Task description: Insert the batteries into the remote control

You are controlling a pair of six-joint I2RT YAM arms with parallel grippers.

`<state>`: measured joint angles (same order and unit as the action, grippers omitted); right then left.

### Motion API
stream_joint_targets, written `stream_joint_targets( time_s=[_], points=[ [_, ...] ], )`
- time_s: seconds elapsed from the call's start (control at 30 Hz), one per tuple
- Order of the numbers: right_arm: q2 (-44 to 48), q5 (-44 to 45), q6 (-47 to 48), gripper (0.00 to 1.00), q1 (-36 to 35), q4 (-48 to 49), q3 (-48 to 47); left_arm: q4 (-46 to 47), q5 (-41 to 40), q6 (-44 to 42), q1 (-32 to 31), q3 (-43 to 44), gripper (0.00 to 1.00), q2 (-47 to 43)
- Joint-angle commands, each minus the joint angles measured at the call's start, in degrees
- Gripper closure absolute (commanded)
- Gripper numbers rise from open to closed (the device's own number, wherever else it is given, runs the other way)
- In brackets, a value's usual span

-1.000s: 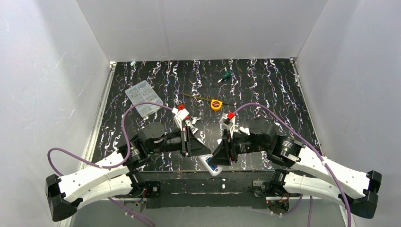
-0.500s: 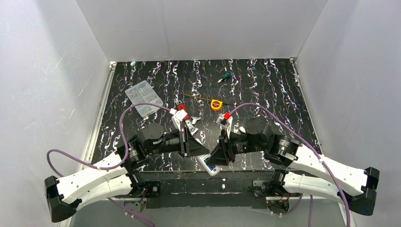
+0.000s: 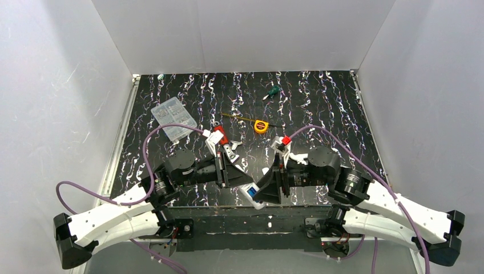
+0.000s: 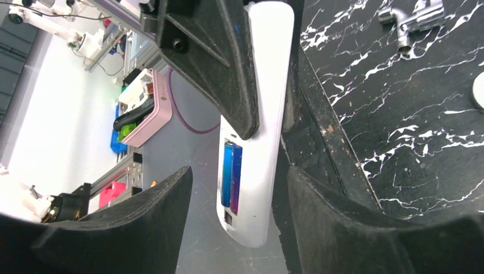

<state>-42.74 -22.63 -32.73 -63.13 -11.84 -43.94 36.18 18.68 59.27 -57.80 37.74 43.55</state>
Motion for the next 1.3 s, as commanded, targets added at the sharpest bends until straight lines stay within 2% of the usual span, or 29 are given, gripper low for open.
stream_joint_targets(
  time_s=[0.0, 0.17, 0.3, 0.43, 0.5, 0.6, 0.8, 1.03, 1.27],
  points=[
    [3.1, 4.1, -0.6, 0.29, -0.1, 5.1, 1.0, 4.0, 0.0, -0.4, 0.1, -0.5, 1.00, -2.0],
    [7.7, 19.0, -1.2, 0.27, -0.1, 0.4, 1.2, -7.1, -5.5, -3.5, 0.1, -1.5, 1.00, -6.6],
    [9.6, 35.8, -3.6, 0.30, -0.1, -10.2, 0.7, -14.8, -10.9, -4.9, 0.1, -4.2, 1.00, -12.4],
    [4.2, 45.9, -8.3, 0.32, -0.1, -22.4, -1.4, -18.2, -13.8, -4.7, 0.1, -5.6, 1.00, -16.5],
    [-0.2, 48.1, -10.4, 0.30, -0.1, -26.7, -2.1, -19.2, -14.6, -4.8, 0.2, -5.6, 1.00, -17.3],
    [-6.2, 48.8, -13.2, 0.27, -0.1, -29.0, -1.9, -20.1, -14.6, -5.1, 0.1, -4.9, 1.00, -17.2],
    [-14.9, 47.7, -15.0, 0.25, 0.0, -22.5, 0.6, -21.1, -13.9, -5.5, 0.1, -3.7, 1.00, -16.3],
    [-25.9, 45.6, -12.0, 0.24, 1.1, -17.7, -1.0, -20.5, -13.9, -5.1, 0.1, -3.8, 1.00, -16.4],
    [-33.0, 41.6, -7.2, 0.30, 4.5, -12.9, -0.4, -20.3, -14.1, -5.0, 0.1, -3.9, 1.00, -16.7]
  ],
)
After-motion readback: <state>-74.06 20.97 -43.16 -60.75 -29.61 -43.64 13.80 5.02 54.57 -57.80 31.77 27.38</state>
